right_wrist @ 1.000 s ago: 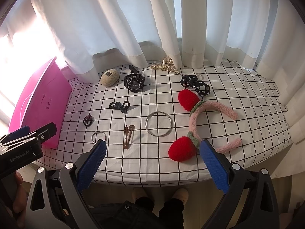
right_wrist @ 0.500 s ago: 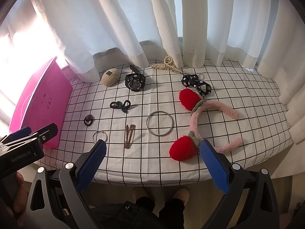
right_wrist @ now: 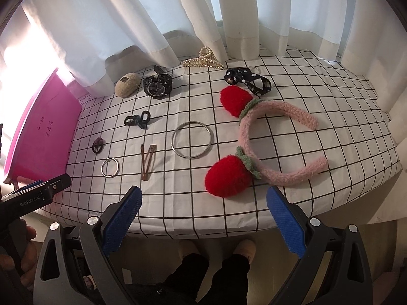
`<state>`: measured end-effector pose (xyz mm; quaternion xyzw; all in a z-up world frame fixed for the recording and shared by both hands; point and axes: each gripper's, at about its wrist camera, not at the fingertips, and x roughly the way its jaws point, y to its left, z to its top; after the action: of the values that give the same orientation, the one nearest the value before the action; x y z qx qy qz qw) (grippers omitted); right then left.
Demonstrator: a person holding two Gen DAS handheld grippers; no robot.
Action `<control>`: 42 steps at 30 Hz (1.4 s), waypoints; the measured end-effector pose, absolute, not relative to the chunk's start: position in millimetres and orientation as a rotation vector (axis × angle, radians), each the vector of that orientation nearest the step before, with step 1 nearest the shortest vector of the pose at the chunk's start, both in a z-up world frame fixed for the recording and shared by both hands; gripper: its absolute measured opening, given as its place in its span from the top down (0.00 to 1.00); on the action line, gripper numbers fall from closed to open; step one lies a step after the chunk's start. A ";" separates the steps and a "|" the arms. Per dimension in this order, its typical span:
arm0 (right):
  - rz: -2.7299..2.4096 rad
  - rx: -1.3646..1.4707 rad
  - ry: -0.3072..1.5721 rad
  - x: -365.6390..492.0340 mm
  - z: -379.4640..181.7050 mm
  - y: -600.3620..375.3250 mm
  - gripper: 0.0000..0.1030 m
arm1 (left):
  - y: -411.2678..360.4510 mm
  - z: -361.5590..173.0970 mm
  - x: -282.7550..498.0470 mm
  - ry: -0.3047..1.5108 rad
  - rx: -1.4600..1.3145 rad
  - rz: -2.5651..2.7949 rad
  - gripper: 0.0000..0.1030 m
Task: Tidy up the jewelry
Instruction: 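Grasp the pink headband with the right tool while the left tool grasps a silver bangle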
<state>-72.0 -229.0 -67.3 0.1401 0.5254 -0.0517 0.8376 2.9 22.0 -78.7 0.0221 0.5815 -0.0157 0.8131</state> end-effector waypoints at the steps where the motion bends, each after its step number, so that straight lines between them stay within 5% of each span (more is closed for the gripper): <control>1: -0.121 0.307 1.116 -74.0 -73.7 -235.3 0.09 | 24.1 -86.1 3.7 1.255 0.039 -0.034 0.06; 22: -0.126 0.254 1.116 -29.3 -149.7 -281.1 0.09 | 9.6 -169.7 38.2 1.234 -0.004 -0.022 0.06; 42: -0.151 0.111 1.140 7.6 -181.0 -281.0 0.08 | 5.1 -186.7 50.6 1.146 -0.012 0.016 0.05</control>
<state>7.6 -281.0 -181.0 0.0522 0.5389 -0.0715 0.8377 50.6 5.1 -186.7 -0.0055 0.5421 0.0078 0.8402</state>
